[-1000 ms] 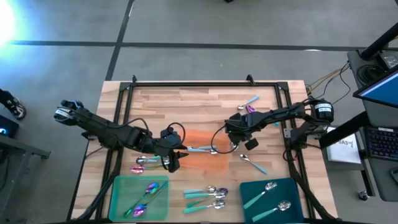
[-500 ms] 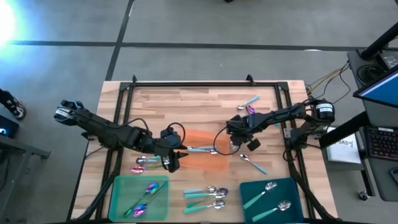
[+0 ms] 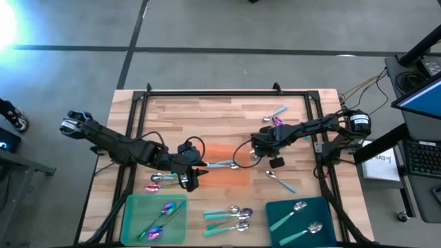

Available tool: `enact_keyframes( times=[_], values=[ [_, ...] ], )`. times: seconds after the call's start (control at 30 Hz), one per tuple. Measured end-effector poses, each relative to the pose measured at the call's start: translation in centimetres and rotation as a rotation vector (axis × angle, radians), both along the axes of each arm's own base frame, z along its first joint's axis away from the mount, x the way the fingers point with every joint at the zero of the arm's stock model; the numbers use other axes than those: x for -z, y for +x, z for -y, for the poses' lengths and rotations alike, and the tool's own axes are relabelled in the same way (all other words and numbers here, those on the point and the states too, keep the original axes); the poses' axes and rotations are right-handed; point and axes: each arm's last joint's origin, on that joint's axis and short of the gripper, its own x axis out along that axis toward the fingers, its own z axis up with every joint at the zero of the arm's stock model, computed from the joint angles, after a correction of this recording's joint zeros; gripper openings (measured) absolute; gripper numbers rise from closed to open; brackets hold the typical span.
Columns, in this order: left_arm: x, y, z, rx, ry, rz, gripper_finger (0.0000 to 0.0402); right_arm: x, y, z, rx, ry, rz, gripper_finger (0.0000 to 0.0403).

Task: Sort silverware by color (type)
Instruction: Put the green spoon into the blue bin

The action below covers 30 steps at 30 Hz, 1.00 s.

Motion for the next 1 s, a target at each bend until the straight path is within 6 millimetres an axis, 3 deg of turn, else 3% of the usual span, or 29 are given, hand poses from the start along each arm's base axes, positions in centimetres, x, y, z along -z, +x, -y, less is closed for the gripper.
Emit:
enact_keyframes(
  times=[0.3, 0.57, 0.8, 1.0],
  values=[
    [0.0, 0.0, 0.0, 0.0, 0.0, 0.0, 0.0115, -0.8, -1.8, -0.3, 0.093, 0.051, -0.103, 0.0025],
    [0.0, 0.0, 0.0, 0.022, 0.028, -0.002, 0.0115, -5.2, -3.8, -1.2, 0.255, 0.099, 0.037, 0.0025],
    [0.0, 0.0, 0.0, 0.023, 0.03, -0.004, 0.0115, -9.3, -6.0, -4.9, 0.316, 0.464, 0.171, 0.0025],
    [0.8, -0.3, -0.1, 0.02, 0.035, -0.028, 0.0115, -10.8, -7.8, -9.8, 0.303, 0.596, 0.147, 0.0025]
  ],
)
